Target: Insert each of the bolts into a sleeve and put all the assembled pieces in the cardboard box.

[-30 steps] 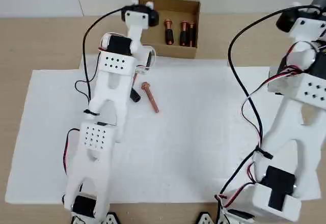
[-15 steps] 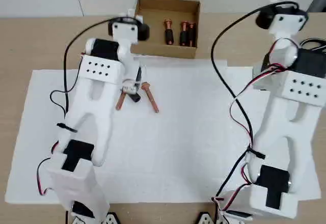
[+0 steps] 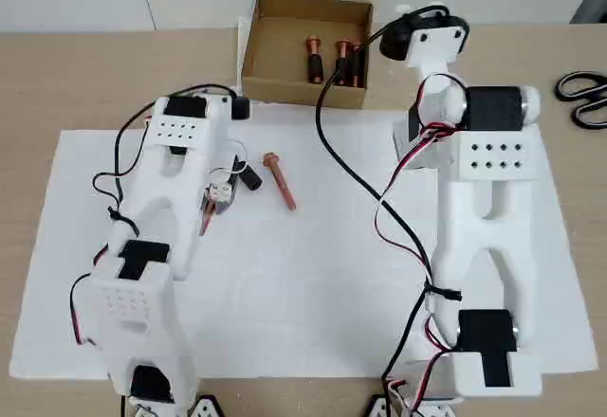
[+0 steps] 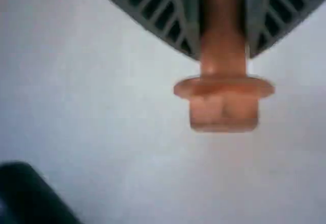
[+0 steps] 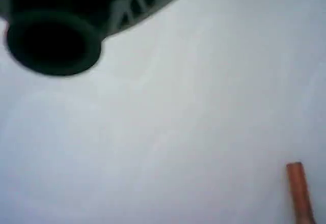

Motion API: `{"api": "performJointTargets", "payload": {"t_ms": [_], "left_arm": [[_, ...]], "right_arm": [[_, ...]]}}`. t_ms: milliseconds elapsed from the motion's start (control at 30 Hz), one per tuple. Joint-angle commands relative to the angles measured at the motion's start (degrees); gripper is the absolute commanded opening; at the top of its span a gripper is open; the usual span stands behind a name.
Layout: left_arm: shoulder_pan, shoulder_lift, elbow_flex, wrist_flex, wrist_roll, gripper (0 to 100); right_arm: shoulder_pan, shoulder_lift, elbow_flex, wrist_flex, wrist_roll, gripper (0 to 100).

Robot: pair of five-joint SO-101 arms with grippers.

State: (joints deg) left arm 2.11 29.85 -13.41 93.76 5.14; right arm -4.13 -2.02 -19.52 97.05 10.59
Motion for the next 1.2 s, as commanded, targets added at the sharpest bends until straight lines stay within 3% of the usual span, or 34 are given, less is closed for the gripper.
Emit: {"api": "performJointTargets", "payload": {"t_ms": [0, 600, 767, 1167], "left_arm": [[-0.88, 2.46, -0.13, -1.85, -0.26, 1], [-0.53, 4.66, -0.22, -0.09, -2.81, 1], [-0.44, 4.40, -0.22, 1.32, -2.81, 8], [-0.44, 4.40, -0.31, 1.76, -2.46, 8]], "right_arm": [[-0.48, -2.77, -0.26, -1.71, -0.44, 0.4], [-0.13, -2.68, -0.26, -2.42, -0.44, 0.4], [-0.13, -2.86, -0.26, -2.42, -0.44, 0.4], [-0.13, -3.03, -0.26, -2.24, -0.44, 0.4]]}}
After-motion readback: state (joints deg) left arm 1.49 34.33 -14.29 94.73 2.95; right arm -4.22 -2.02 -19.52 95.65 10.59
